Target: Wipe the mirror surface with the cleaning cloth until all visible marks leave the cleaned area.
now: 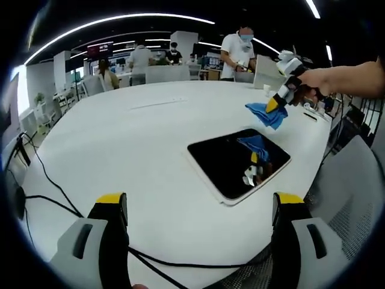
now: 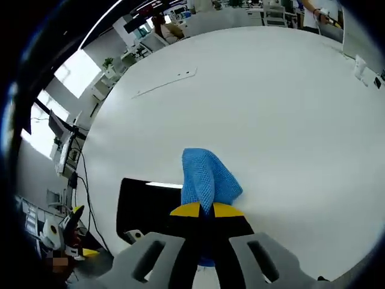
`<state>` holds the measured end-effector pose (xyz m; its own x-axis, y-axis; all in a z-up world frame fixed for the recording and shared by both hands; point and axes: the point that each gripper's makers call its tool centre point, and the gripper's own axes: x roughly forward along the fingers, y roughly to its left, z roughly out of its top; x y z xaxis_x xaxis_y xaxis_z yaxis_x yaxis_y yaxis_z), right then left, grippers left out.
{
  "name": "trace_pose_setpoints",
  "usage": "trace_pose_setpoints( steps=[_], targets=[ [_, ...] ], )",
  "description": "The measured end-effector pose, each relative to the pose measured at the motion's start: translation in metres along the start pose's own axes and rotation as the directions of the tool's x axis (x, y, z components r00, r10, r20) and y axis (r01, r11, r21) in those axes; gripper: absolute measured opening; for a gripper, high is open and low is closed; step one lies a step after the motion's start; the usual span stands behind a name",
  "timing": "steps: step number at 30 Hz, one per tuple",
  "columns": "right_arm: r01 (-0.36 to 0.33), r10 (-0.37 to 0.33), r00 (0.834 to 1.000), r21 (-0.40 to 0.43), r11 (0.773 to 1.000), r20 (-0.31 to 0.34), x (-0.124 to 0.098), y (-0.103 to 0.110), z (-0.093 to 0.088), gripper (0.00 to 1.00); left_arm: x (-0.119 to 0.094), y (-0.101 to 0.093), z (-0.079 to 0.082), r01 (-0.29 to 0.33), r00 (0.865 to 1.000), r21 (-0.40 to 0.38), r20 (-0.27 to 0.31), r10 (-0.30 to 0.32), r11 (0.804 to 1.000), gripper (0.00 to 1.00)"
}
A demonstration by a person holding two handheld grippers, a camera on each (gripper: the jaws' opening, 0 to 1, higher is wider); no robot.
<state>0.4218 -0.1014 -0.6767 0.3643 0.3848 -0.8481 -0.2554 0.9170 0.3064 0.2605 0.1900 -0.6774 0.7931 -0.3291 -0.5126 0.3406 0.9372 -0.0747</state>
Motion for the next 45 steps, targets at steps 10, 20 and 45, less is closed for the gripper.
trace_pose_setpoints(
  steps=[10,20,45],
  targets=[
    [0.041,-0.04,0.999,0.01,0.999,-0.026,-0.011,-0.029,-0.027,0.0,-0.004,0.007,0.003,-0.042,0.999,0.035,0.011,0.042,0.998,0.99],
    [0.009,-0.009,0.998,-0.002,1.0,-0.065,-0.001,-0.04,-0.05,0.0,-0.003,0.009,0.004,-0.044,0.999,0.028,0.019,0.044,0.999,0.99],
    [0.066,-0.071,0.997,-0.159,0.985,-0.022,0.032,-0.052,-0.063,0.04,-0.004,0.015,0.004,-0.068,0.998,-0.007,0.014,0.068,0.998,0.99]
  ],
)
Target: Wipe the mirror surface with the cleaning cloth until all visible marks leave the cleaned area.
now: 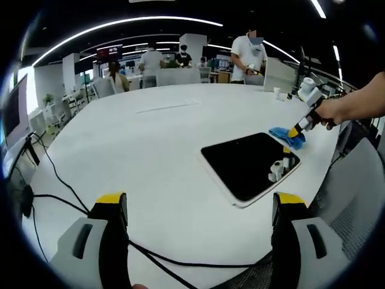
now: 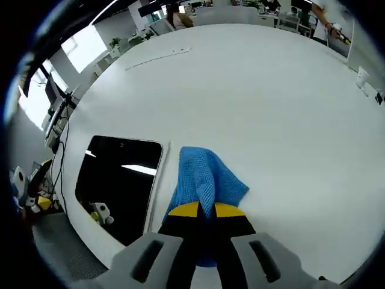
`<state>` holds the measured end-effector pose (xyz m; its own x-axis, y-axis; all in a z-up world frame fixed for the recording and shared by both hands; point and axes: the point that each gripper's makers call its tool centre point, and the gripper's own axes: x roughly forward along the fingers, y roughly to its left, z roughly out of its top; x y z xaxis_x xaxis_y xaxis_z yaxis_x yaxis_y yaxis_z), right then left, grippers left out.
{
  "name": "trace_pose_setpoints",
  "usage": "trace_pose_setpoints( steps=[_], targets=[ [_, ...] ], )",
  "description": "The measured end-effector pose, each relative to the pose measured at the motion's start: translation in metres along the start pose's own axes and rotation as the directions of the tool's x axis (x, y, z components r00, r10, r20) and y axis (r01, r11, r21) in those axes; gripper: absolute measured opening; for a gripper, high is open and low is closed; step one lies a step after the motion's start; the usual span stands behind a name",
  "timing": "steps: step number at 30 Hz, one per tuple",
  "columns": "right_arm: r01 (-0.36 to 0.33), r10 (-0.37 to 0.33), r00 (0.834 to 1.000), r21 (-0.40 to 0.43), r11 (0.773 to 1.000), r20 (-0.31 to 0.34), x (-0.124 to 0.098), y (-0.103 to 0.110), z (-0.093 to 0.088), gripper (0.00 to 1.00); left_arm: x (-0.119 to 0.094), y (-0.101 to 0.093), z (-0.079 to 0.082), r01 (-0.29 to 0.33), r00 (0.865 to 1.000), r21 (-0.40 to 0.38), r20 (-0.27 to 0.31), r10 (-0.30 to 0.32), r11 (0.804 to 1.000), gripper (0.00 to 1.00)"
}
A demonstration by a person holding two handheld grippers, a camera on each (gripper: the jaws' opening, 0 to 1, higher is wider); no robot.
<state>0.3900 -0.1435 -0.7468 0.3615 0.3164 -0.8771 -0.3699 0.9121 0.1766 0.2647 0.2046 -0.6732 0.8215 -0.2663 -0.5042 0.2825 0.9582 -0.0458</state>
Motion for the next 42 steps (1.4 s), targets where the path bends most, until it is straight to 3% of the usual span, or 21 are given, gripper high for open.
trace_pose_setpoints(
  steps=[5,6,7,9,10,11,13,15,17,19,21,26,29,31,33,36,38,39,41,42],
  targets=[
    [-0.093,0.093,0.995,-0.005,0.996,0.041,-0.012,0.018,0.002,0.19,-0.003,0.001,-0.001,-0.001,1.0,-0.031,-0.004,0.001,1.0,0.99],
    [-0.14,0.143,0.985,-0.037,0.989,0.092,-0.017,0.026,0.009,0.21,-0.005,0.001,0.005,-0.001,1.0,-0.037,0.018,0.001,0.999,0.99],
    [-0.115,0.118,0.99,-0.037,0.993,0.079,-0.025,0.021,0.006,0.25,-0.008,-0.001,0.016,0.013,0.998,-0.043,0.061,-0.01,0.999,0.99],
    [-0.138,0.154,0.972,-0.103,0.985,0.175,-0.039,0.022,0.019,0.39,-0.012,-0.001,0.022,0.02,0.997,-0.045,0.071,-0.017,0.999,0.99],
    [-0.124,0.142,0.972,-0.104,0.987,0.186,-0.046,0.017,0.02,0.44,-0.013,0.0,0.022,0.022,0.998,-0.04,0.068,-0.019,0.999,0.99],
    [-0.166,0.201,0.949,-0.157,0.973,0.242,-0.058,0.022,0.027,0.47,-0.015,0.003,0.021,0.025,0.998,-0.029,0.062,-0.023,0.999,0.99],
    [-0.16,0.2,0.942,-0.164,0.973,0.27,-0.069,0.015,0.028,0.56,-0.019,0.009,0.023,0.01,0.997,0.016,0.076,-0.011,1.0,0.99],
    [-0.133,0.211,0.923,-0.246,0.96,0.322,-0.084,0.012,0.029,0.64,-0.023,0.015,0.024,0.012,0.998,0.025,0.068,-0.013,1.0,0.99],
    [-0.097,0.185,0.931,-0.276,0.956,0.316,-0.09,0.001,0.021,0.72,-0.026,0.02,0.026,0.015,0.997,0.026,0.074,-0.017,1.0,0.99],
    [-0.131,0.228,0.911,-0.282,0.95,0.344,-0.097,0.0,0.015,0.8,-0.029,0.025,0.033,0.01,0.996,0.036,0.09,-0.013,0.999,0.99],
    [-0.122,0.218,0.91,-0.274,0.954,0.354,-0.101,-0.008,0.005,0.85,-0.028,0.03,0.036,0.006,0.996,0.028,0.086,-0.008,1.0,0.99],
    [-0.08,0.193,0.901,-0.288,0.954,0.389,-0.106,-0.022,-0.011,0.93,-0.03,0.032,0.043,0.014,0.995,0.025,0.093,-0.017,1.0,0.99],
    [-0.013,0.127,0.915,-0.285,0.958,0.382,-0.103,-0.043,-0.02,0.96,-0.029,0.036,0.042,0.008,0.996,0.031,0.086,-0.011,0.999,0.99],
    [-0.016,0.13,0.903,-0.27,0.963,0.41,-0.104,-0.048,-0.022,0.97,-0.03,0.039,0.041,0.005,0.996,0.021,0.086,-0.007,1.0,0.99],
    [-0.002,0.105,0.913,-0.253,0.967,0.394,-0.102,-0.055,-0.031,0.98,-0.031,0.04,0.038,0.003,0.997,0.006,0.082,-0.003,1.0,0.99],
    [-0.007,0.105,0.913,-0.243,0.97,0.394,-0.104,-0.058,-0.035,0.98,-0.032,0.04,0.034,0.003,0.997,0.0,0.076,-0.003,1.0,0.99],
    [-0.013,0.088,0.928,-0.206,0.978,0.361,-0.103,-0.059,-0.042,0.98,-0.033,0.039,0.031,0.0,0.997,-0.007,0.074,0.0,1.0,0.99],
    [-0.027,0.109,0.917,-0.214,0.976,0.384,-0.105,-0.057,-0.041,0.98,-0.032,0.039,0.031,0.002,0.997,-0.015,0.078,-0.001,1.0,0.99],
    [-0.068,0.14,0.918,-0.2,0.978,0.372,-0.105,-0.049,-0.045,0.93,-0.031,0.038,0.029,0.003,0.997,-0.021,0.074,-0.001,1.0,0.99],
    [-0.053,0.136,0.915,-0.219,0.974,0.381,-0.106,-0.047,-0.046,0.9,-0.03,0.037,0.029,0.001,0.997,-0.021,0.073,0.0,1.0,0.99]
  ],
)
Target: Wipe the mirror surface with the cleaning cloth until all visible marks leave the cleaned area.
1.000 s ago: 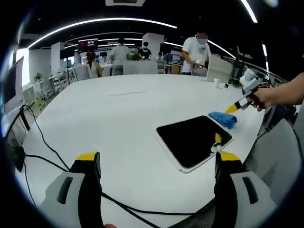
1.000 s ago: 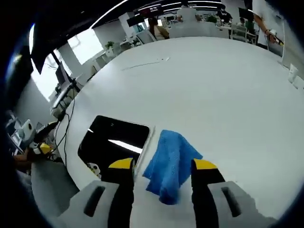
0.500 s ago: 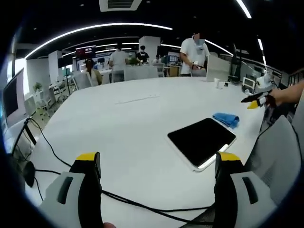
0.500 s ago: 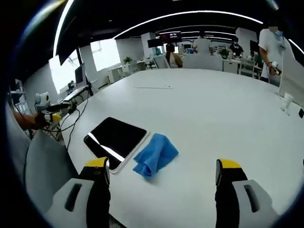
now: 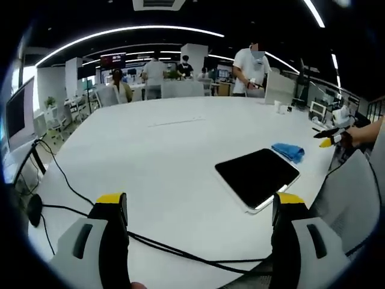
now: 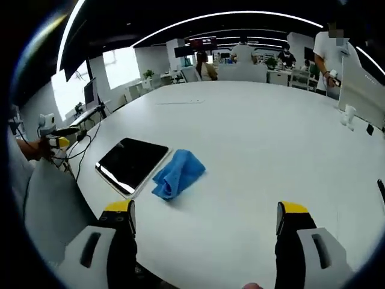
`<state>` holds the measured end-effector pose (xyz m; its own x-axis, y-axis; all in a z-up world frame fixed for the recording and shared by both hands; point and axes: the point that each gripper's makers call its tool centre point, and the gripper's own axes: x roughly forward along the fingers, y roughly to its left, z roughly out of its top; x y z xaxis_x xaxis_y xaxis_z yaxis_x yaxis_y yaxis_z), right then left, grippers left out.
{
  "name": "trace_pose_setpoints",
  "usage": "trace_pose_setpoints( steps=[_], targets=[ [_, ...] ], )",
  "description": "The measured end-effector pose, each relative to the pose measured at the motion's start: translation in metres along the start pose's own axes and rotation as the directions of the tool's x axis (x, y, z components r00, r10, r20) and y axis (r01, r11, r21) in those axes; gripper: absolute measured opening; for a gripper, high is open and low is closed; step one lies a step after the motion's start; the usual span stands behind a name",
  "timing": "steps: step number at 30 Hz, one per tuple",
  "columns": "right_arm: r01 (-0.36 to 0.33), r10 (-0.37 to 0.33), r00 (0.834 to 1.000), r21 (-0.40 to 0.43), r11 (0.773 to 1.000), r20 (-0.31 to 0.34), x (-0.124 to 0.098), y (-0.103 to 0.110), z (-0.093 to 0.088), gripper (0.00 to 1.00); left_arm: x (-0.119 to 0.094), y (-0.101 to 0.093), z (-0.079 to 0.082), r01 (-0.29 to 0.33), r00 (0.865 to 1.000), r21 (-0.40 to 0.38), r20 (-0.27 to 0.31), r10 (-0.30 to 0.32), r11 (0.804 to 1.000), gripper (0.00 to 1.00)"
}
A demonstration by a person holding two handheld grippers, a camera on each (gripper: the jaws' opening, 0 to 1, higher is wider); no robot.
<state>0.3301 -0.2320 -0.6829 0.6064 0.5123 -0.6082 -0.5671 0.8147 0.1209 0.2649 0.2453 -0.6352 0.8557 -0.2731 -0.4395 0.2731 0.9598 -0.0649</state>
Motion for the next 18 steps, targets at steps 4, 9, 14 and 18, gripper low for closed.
trace_pose_setpoints(
  steps=[4,9,14,18],
  targets=[
    [-0.023,0.023,0.999,-0.011,1.0,0.046,0.002,0.01,0.003,0.98,0.003,-0.004,0.002,0.01,1.0,0.008,-0.003,-0.01,1.0,0.99],
    [0.007,-0.007,1.0,0.023,1.0,0.025,0.007,0.007,-0.005,0.98,0.0,-0.007,0.004,0.022,1.0,0.04,-0.008,-0.022,0.999,0.99],
    [0.004,-0.004,1.0,0.046,0.999,-0.01,0.008,0.006,-0.011,0.98,-0.002,-0.002,0.003,0.006,1.0,0.025,-0.007,-0.005,1.0,0.99],
    [0.039,-0.039,0.999,0.042,0.998,-0.018,0.01,0.001,-0.012,0.98,-0.004,-0.004,0.003,0.01,1.0,0.041,-0.008,-0.01,0.999,0.99]
  ],
)
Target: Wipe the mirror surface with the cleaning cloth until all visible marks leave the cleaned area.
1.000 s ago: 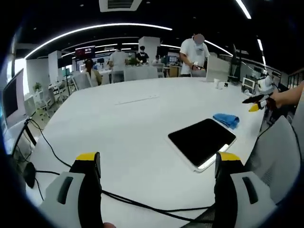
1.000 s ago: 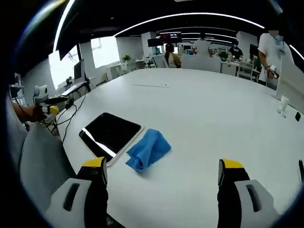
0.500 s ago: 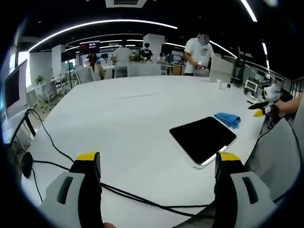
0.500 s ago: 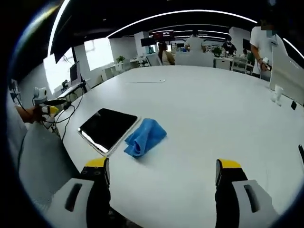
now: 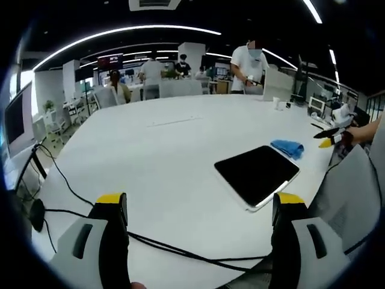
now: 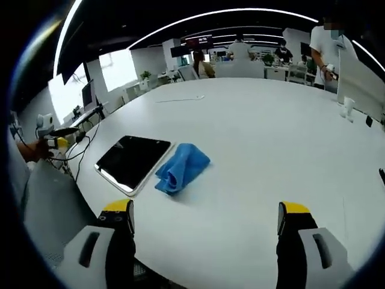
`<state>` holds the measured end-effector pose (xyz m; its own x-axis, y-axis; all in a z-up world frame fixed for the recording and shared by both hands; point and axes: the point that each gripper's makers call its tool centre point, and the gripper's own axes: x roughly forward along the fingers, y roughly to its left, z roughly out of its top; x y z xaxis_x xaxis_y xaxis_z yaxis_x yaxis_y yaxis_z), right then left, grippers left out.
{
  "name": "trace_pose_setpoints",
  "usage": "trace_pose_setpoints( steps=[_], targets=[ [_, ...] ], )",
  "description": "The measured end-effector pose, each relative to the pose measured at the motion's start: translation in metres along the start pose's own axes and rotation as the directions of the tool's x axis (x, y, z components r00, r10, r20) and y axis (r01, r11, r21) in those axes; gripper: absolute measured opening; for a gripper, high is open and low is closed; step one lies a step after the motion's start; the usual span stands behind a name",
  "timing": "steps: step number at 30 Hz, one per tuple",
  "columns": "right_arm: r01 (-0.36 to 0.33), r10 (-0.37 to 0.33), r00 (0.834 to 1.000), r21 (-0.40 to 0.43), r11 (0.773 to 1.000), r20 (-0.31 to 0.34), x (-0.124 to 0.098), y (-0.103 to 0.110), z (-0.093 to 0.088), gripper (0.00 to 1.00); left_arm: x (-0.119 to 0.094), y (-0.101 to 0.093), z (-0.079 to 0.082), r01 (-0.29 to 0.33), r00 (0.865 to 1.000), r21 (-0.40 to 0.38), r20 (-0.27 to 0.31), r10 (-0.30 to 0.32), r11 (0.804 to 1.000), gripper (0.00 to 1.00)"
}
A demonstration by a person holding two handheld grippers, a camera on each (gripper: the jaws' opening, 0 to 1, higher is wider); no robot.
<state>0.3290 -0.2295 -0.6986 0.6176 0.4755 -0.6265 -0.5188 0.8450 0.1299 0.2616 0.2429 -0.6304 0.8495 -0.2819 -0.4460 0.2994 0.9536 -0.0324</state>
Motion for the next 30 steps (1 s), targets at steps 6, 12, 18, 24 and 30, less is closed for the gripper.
trace_pose_setpoints(
  steps=[6,12,18,24,30],
  targets=[
    [-0.005,0.005,1.0,-0.003,1.0,0.016,-0.004,0.007,0.008,0.98,0.0,-0.001,-0.001,-0.007,1.0,-0.019,0.007,0.007,1.0,0.99],
    [-0.02,0.021,0.999,-0.028,0.999,0.037,-0.004,0.011,0.015,0.98,0.001,-0.003,-0.002,-0.005,1.0,-0.027,0.009,0.005,1.0,0.99],
    [-0.02,0.021,1.0,-0.032,0.999,0.021,-0.003,0.014,0.011,0.98,0.001,-0.002,0.005,-0.008,1.0,-0.036,0.028,0.009,0.999,0.99],
    [-0.006,0.006,1.0,0.001,1.0,0.028,0.0,0.01,0.008,0.98,0.002,-0.003,0.006,0.005,1.0,-0.019,0.019,-0.005,1.0,0.99],
    [-0.008,0.008,1.0,0.012,1.0,0.023,0.0,0.013,0.005,0.98,0.001,0.0,0.01,0.006,1.0,-0.018,0.023,-0.006,1.0,0.99]
  ],
)
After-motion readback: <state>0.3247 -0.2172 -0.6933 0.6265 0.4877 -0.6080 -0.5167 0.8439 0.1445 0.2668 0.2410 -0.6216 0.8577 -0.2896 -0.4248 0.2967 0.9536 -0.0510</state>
